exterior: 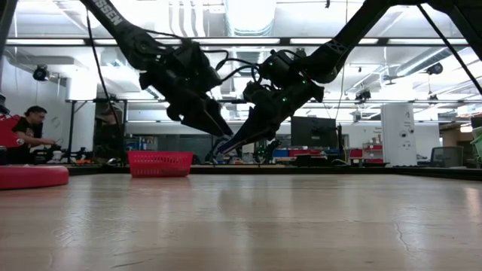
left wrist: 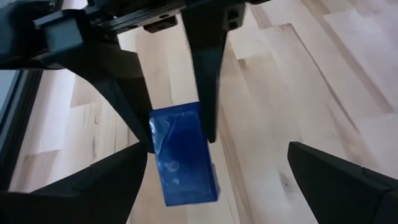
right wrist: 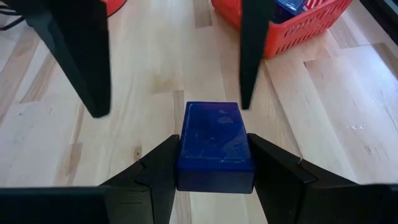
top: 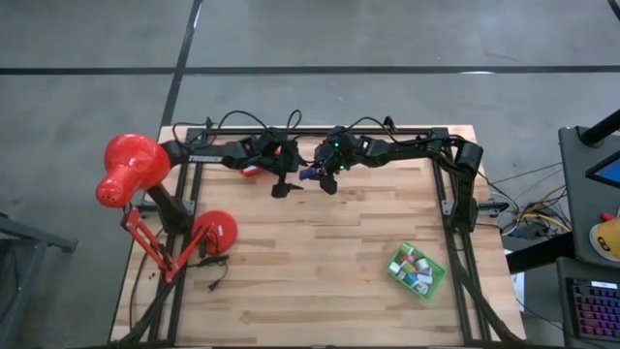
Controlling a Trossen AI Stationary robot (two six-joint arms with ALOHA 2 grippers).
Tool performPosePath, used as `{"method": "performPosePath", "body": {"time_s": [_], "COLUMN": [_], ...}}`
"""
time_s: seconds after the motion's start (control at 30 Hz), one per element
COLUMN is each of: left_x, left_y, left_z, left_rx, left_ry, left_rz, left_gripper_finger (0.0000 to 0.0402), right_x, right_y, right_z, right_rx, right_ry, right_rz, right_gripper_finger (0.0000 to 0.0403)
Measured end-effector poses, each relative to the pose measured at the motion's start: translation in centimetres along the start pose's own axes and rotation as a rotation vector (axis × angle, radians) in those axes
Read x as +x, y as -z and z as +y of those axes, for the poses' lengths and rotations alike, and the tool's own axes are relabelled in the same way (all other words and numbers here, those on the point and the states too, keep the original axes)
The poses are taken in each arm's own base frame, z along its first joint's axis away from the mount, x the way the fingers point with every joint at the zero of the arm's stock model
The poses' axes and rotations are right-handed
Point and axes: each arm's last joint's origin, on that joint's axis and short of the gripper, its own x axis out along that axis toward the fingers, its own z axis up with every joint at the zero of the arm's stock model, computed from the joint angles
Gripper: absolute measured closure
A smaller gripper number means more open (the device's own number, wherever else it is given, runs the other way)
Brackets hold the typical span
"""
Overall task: Pick & Place Office items
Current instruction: Put the dark blue digital clock into the red bin
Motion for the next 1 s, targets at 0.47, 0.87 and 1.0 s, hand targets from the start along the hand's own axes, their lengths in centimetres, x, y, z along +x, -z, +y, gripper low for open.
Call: {"method": "performPosePath", "body": {"time_s": [0.47,0.87,1.0], "left_x": [2.2,2.3,2.3], "left_y": [1.3,1.2,1.2], "left_z": [0.4,0.5,0.5], "left_rx": [-0.004,-0.009,-0.015], "left_ry": [0.001,-0.006,-0.006], "left_rz": [0.009,-0.001,-0.002], "left_gripper_finger": [0.0007,0.0007,0.0011], "right_x": [0.0,0.0,0.0], "right_y": [0.2,0.1,0.1], "right_z": [0.0,-0.1,-0.1], "right_rx": [0.008,0.008,0.008], "right_ry": [0.005,0.007,0.006], "right_rz": [0.01,0.007,0.005], "right_gripper_finger": [0.0227,0.0227,0.0227]}}
